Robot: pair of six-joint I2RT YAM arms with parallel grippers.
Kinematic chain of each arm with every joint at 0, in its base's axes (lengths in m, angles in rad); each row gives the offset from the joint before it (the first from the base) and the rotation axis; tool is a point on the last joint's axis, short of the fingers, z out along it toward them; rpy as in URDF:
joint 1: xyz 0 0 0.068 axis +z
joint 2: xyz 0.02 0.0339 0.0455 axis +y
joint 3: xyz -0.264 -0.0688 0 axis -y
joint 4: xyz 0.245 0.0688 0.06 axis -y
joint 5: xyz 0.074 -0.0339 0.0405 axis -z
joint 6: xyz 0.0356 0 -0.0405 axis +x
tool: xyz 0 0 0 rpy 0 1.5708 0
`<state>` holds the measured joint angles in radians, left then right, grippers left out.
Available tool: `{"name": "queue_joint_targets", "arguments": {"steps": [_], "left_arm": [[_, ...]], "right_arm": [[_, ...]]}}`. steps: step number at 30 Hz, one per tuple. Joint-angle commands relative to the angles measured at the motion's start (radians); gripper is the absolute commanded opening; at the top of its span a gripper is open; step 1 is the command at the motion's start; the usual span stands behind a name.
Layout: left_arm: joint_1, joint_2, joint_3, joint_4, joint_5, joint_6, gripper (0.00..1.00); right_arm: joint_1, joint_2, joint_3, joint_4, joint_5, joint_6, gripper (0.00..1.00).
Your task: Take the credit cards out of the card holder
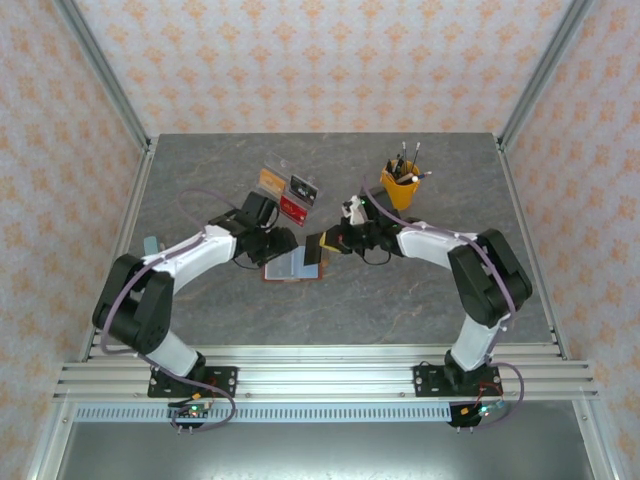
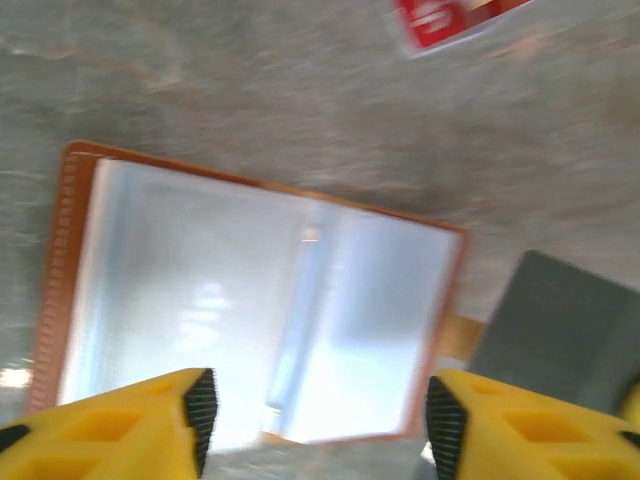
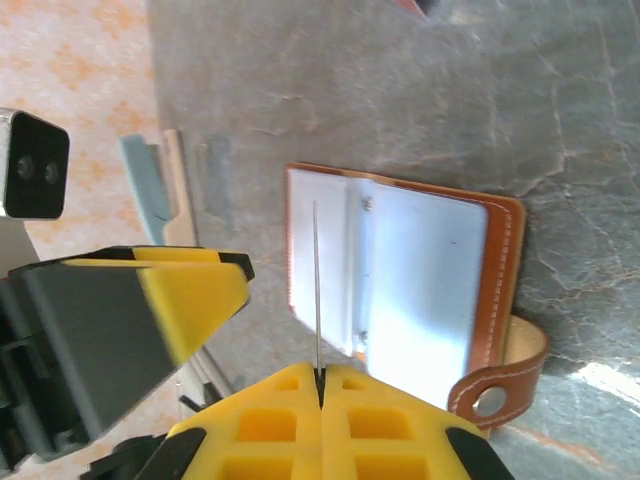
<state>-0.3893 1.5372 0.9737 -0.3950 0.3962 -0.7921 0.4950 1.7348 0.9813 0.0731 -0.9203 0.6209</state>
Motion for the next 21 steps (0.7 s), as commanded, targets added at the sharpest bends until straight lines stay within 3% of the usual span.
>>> {"name": "queue_joint_targets", "arguments": {"steps": [1, 5, 12, 15, 21], "left_arm": [[0.016, -0.063, 0.020, 0.119, 0.182, 0.003, 0.71], [0.017, -0.064, 0.008, 0.259, 0.322, -0.024, 0.83], [0.017, -0.012, -0.040, 0.515, 0.481, -0.129, 0.86], [0.028, -0.016, -0.063, 0.542, 0.497, -0.147, 0.83], [0.055, -0.046, -0.129, 0.617, 0.523, -0.185, 0.56]], "right_arm": [[-0.028, -0.079, -0.033, 0.115, -0.072, 0.027, 0.00], [-0.043, -0.123, -0.050, 0.180, -0.101, 0.064, 0.00], [-0.050, -0.123, -0.045, 0.282, -0.147, 0.159, 0.00], [-0.050, -0.113, -0.038, 0.278, -0.150, 0.166, 0.00], [-0.053, -0.079, -0.030, 0.277, -0.149, 0.174, 0.00]]}}
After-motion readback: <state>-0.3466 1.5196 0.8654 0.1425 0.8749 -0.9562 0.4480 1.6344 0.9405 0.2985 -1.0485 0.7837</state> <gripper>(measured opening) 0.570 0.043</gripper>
